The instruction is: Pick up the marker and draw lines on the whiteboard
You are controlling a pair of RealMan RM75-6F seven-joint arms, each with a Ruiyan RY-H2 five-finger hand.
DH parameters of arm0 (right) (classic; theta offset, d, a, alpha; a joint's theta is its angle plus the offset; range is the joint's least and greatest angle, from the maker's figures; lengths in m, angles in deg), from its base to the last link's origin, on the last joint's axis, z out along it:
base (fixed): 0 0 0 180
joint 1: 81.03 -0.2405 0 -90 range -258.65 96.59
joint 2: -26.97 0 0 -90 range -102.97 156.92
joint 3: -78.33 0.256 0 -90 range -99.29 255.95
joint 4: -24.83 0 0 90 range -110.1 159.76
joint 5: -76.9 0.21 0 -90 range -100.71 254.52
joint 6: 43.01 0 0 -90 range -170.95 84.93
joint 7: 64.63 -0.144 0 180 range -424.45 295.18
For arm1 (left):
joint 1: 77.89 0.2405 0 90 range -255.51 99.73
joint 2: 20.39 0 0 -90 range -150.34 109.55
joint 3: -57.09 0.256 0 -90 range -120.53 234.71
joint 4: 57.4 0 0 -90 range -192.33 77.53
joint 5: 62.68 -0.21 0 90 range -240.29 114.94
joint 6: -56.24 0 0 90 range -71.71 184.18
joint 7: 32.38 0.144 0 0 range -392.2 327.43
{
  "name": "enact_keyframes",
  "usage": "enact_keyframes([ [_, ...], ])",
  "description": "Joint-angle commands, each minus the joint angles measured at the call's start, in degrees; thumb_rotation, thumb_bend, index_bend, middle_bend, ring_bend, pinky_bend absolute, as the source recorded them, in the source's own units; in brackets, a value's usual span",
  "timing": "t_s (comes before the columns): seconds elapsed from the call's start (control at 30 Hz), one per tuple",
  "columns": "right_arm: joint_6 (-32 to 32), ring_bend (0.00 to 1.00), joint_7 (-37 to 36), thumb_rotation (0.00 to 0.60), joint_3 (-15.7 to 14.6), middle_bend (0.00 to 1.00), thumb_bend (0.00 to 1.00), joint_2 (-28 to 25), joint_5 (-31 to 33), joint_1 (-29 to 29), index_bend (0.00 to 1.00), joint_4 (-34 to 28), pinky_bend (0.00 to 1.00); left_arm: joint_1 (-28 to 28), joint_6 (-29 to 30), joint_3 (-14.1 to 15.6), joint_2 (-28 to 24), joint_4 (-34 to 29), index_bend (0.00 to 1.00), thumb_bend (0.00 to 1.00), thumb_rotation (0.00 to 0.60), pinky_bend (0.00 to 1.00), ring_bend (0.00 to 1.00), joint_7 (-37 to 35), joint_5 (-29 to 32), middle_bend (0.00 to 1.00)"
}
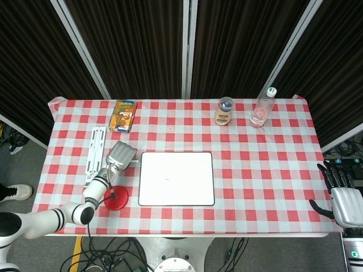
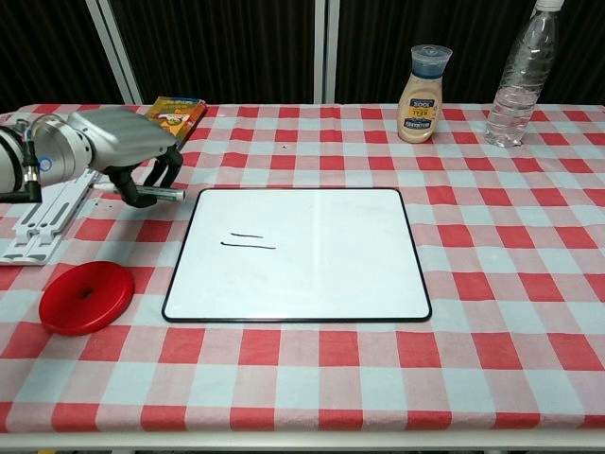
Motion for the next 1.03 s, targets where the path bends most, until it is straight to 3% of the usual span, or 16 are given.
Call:
enact_keyframes([
  [0.03, -0.1, 0.0, 0.2, 0.6, 0.0, 0.04, 0.13, 0.0, 0.0, -0.1, 0.0, -0.1, 0.0, -0.4, 0.4, 0.8, 0.7, 0.4, 0.49, 0.46, 0.6, 0.88, 0.71, 2.2, 2.8, 0.51],
  [0.1, -0.2, 0.0, 0.3, 0.6, 0.0, 0.04, 0.13, 0.0, 0.1, -0.1, 0.0, -0.3, 0.0, -0.7, 0.5, 0.8, 0.6, -0.1, 0.44, 0.45, 0.6, 0.87, 0.7, 3.0, 4.6, 0.46],
  [0.23, -0.2, 0.0, 0.7, 0.6, 0.1, 0.04, 0.13, -0.1, 0.0, -0.2, 0.0, -0.5, 0.0, -1.5, 1.4, 1.1, 0.1, -2.1, 0.19, 0.43, 0.6, 0.83, 0.65, 5.4, 7.9, 0.3],
  [0.33, -0.1, 0.0, 0.9, 0.6, 0.2, 0.04, 0.13, -0.2, 0.2, -0.2, 0.0, -0.7, 0.0, -1.9, 3.6, 1.1, -0.8, -5.0, 0.09, 0.43, 0.6, 0.81, 0.63, 7.1, 9.6, 0.22],
  [0.43, 0.2, 0.0, 0.9, 0.6, 0.4, 0.04, 0.13, -0.5, 0.4, 0.0, 0.0, -0.9, 0.0, -0.9, 8.2, 0.1, -4.1, -11.1, 0.07, 0.43, 0.6, 0.79, 0.57, 6.5, 9.8, 0.17],
  [0.5, 0.4, 0.0, 0.7, 0.6, 0.5, 0.04, 0.13, -0.8, 0.6, 0.1, 0.0, -0.9, 0.0, 2.0, 13.5, -1.7, -7.7, -16.2, 0.07, 0.42, 0.6, 0.75, 0.49, 1.6, 7.4, 0.17],
  [0.57, 0.5, 0.0, 0.4, 0.6, 0.7, 0.04, 0.13, -1.2, 1.1, 0.3, 0.0, -0.9, 0.0, 6.2, 17.9, -3.1, -12.1, -20.7, 0.07, 0.38, 0.6, 0.7, 0.43, -6.7, 3.0, 0.17],
  [0.67, 0.9, 0.0, -0.1, 0.6, 0.9, 0.04, 0.14, -1.6, 1.2, 0.4, 0.0, -0.6, 0.0, 12.4, 22.1, -3.2, -17.9, -23.7, 0.08, 0.23, 0.6, 0.59, 0.35, -19.1, -3.8, 0.17],
  [0.73, 1.4, 0.0, -0.9, 0.6, 1.2, 0.03, 0.14, -1.7, 1.0, 0.5, 0.0, -0.2, 0.0, 17.1, 25.4, -2.0, -21.8, -24.1, 0.08, 0.12, 0.6, 0.46, 0.29, -26.6, -8.3, 0.17],
  [0.83, 1.8, 0.0, -2.1, 0.6, 1.4, 0.03, 0.15, -1.3, 0.6, 0.3, 0.0, 0.5, 0.0, 23.0, 29.5, 1.2, -26.1, -23.4, 0.09, 0.06, 0.6, 0.32, 0.23, -33.1, -13.4, 0.17],
  [1.03, 1.0, 0.0, -4.0, 0.6, 0.7, 0.04, 0.16, -0.7, -2.5, -0.9, 0.0, 1.0, 0.0, 33.2, 37.2, 7.5, -29.5, -22.0, 0.1, 0.05, 0.6, 0.21, 0.18, -35.7, -18.4, 0.17],
])
